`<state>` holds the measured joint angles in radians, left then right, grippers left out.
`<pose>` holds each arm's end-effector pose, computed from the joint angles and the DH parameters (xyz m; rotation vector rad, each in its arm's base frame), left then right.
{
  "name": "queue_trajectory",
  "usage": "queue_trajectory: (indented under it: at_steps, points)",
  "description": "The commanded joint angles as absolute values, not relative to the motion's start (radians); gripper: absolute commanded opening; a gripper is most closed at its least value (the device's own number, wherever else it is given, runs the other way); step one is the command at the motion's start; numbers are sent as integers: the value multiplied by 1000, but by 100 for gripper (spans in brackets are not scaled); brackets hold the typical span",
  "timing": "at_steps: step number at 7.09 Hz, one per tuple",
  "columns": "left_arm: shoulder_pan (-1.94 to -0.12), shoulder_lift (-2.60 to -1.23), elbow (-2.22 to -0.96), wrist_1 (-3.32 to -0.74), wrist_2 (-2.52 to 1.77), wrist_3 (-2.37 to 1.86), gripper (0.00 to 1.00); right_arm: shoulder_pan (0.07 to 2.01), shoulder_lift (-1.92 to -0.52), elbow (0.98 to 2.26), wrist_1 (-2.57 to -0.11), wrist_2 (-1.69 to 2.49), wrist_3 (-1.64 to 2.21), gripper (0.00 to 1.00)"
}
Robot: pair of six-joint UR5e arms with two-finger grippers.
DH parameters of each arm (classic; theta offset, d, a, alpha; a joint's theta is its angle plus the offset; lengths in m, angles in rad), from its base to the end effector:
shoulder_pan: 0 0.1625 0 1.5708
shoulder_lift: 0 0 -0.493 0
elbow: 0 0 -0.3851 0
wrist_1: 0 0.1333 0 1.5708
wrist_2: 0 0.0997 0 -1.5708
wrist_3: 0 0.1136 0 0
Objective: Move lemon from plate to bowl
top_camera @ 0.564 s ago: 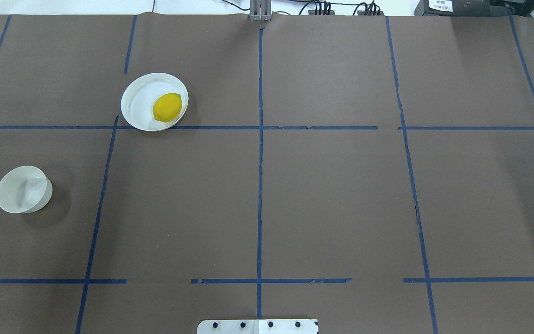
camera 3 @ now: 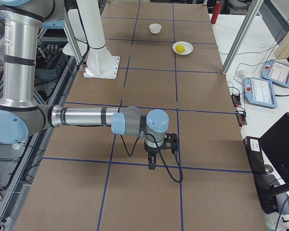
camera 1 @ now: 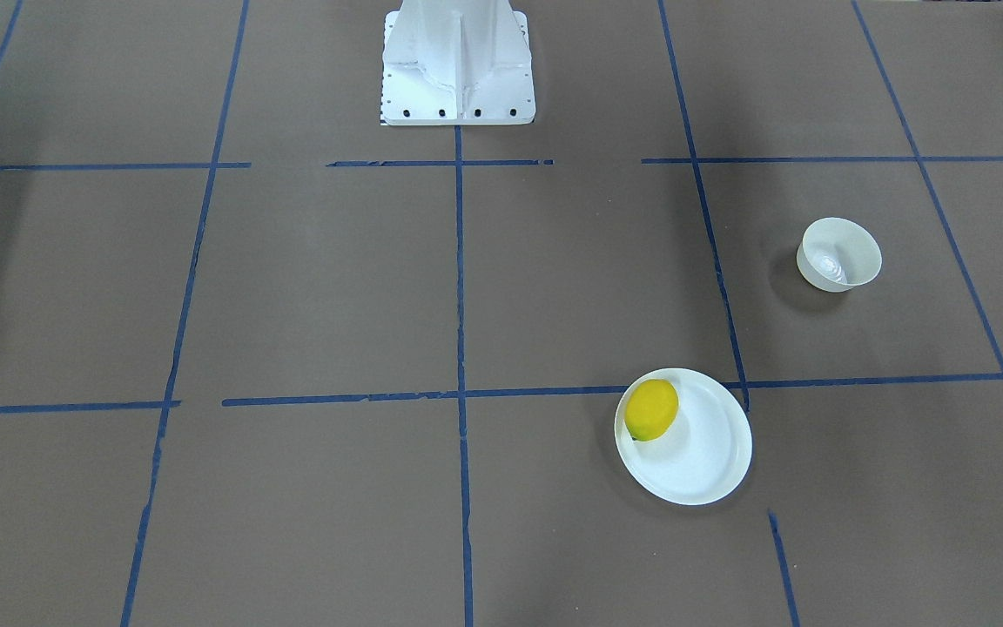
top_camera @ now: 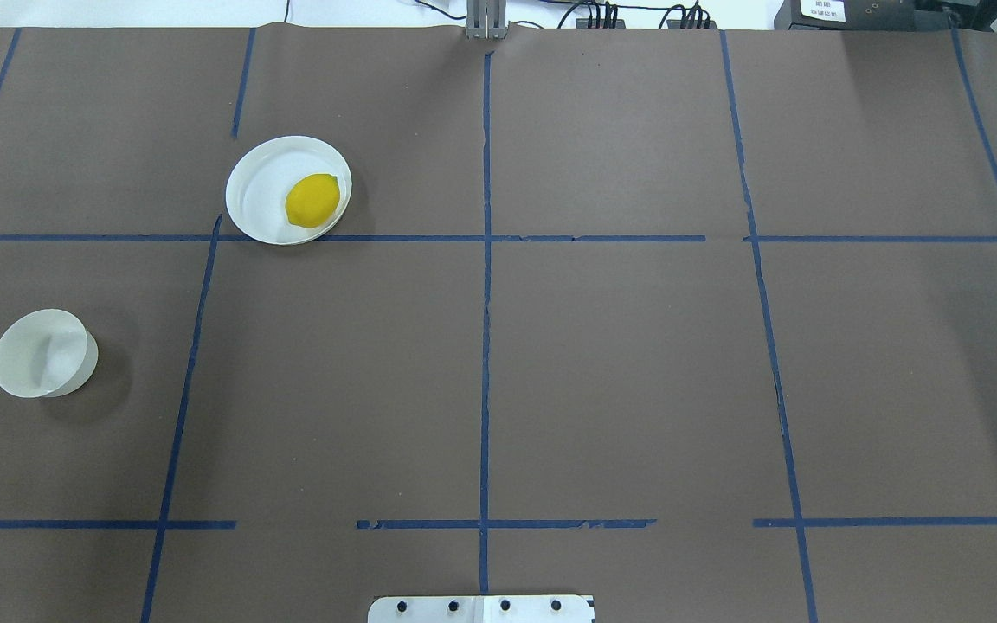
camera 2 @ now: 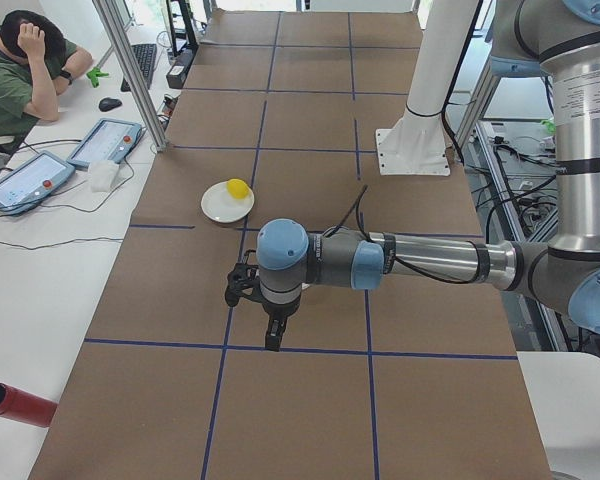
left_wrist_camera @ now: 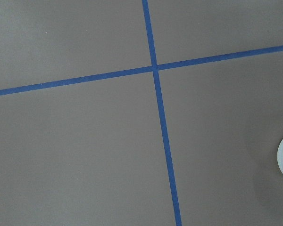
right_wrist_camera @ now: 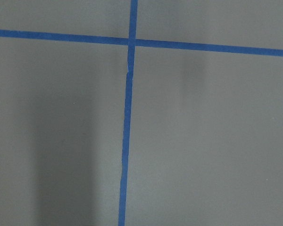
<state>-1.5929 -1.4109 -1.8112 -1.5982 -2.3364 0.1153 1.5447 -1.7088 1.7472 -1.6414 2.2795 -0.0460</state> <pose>-0.0637 -0.4120 0.6889 0.1549 0.7565 0.1298 0.0485 -0.4153 0.7254 -0.0238 -0.7090 -0.0576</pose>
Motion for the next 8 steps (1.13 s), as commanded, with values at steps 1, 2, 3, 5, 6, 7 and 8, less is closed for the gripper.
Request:
queue_trajectory:
  at_steps: [1, 2, 3, 5, 6, 7, 8]
  points:
    - [-1589, -1414, -1825, -1749, -2339, 54, 100, 1545, -1709, 1747, -1641, 2279, -46, 100]
    - [-1566, -1464, -1825, -1767, -2338, -9, 100, 1545, -1709, 1747, -1641, 2279, -46, 100]
    - [-1508, -1526, -1824, -1767, -2329, -9, 100, 1545, -1709, 1747, -1643, 2279, -46, 100]
    - [-1395, -1677, -1809, -1758, -2259, -18, 100, 1545, -1709, 1747, -1641, 2279, -46, 100]
    - [-1322, -1745, -1804, -1750, -2200, -24, 100, 1545, -1709, 1747, -1641, 2279, -46, 100]
    - [-1237, -1843, -1775, -1750, -2195, -117, 100, 1545, -1709, 1747, -1641, 2279, -46, 100]
    - [-1144, -1973, -1682, -1750, -2194, -220, 100, 1545, -1709, 1747, -1641, 2279, -46, 100]
